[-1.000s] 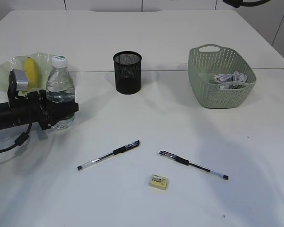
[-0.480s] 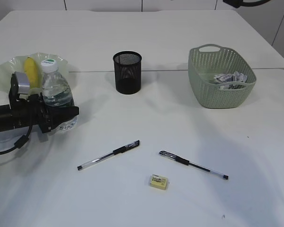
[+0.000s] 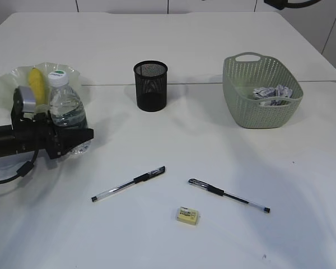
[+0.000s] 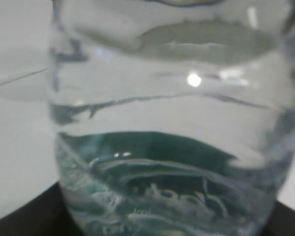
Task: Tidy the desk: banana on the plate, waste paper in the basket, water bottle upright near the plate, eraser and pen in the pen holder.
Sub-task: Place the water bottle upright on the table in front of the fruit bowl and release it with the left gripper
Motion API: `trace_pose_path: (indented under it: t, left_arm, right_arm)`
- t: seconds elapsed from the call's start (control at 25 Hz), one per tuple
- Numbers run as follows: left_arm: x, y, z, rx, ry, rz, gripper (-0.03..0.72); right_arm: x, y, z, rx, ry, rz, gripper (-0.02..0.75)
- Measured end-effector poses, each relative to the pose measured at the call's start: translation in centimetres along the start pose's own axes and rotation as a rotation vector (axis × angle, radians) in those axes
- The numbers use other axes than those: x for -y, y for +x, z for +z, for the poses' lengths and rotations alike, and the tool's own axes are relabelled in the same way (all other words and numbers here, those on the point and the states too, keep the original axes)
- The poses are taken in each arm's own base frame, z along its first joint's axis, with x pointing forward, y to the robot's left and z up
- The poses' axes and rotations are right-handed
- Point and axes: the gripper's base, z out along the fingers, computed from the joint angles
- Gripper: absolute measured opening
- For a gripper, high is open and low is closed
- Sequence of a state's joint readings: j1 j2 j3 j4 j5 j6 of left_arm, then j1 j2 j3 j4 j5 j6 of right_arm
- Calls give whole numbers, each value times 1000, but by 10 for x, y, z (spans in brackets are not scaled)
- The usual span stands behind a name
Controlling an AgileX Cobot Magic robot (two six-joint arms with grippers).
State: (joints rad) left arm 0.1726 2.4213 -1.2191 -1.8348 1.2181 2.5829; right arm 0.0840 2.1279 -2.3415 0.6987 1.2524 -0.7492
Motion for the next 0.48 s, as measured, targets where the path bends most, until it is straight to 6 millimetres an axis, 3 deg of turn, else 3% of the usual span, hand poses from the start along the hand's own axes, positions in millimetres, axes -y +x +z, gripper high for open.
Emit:
trace_pose_path:
  t: [0.48]
  left_arm:
    - [-1,6,0,-39,-11,-14,507]
  right_arm:
    - [0,0,0,0,0,0,557]
